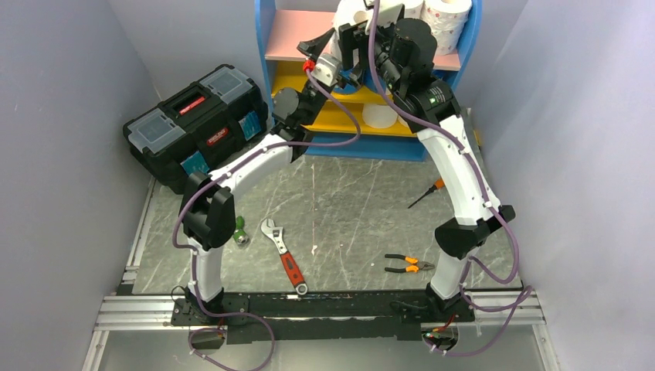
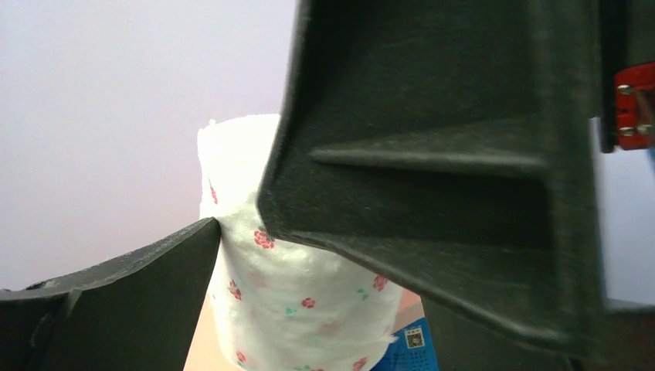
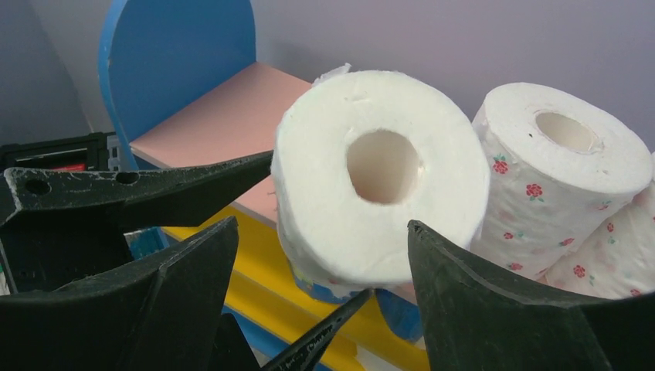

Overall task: Place and organize the paper towels onto the shelf
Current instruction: Place the paper towel on the shelf.

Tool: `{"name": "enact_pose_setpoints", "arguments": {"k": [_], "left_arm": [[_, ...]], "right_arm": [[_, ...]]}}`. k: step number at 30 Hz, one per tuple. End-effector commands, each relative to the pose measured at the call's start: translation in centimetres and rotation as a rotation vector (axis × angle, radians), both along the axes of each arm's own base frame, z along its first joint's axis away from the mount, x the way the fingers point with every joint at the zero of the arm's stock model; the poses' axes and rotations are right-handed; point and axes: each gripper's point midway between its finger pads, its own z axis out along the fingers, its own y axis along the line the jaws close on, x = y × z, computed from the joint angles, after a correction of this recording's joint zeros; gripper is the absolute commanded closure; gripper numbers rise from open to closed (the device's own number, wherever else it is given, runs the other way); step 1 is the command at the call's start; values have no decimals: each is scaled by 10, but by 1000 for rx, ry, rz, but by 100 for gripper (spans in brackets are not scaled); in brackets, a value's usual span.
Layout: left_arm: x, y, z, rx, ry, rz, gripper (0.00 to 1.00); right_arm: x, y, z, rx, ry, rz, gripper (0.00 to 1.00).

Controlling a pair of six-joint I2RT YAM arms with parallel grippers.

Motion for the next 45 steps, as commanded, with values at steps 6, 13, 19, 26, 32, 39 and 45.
{"name": "enact_pose_setpoints", "arguments": {"k": [6, 13, 19, 26, 32, 39, 45], "left_arm": [[11, 14, 18, -65, 15, -3, 1], [23, 19, 9, -68, 52, 3, 1], [31, 23, 5, -80, 83, -6, 4], [41, 23, 3, -89, 96, -8, 9], [53, 24, 4, -96, 95, 12, 10], [63, 33, 2, -106, 99, 32, 11], [69, 39, 3, -118, 101, 22, 11]], "right_arm": [[-19, -20, 59, 204, -103, 40, 5], [-56, -36, 81, 374, -164, 89, 0], [-114, -75, 85, 536, -319, 80, 0], [-135, -86, 52, 584, -258, 74, 1], [-139, -88, -11, 631, -171, 69, 4], [-158, -84, -51, 620, -95, 115, 8], [-178, -94, -96, 573, -18, 95, 8]]}}
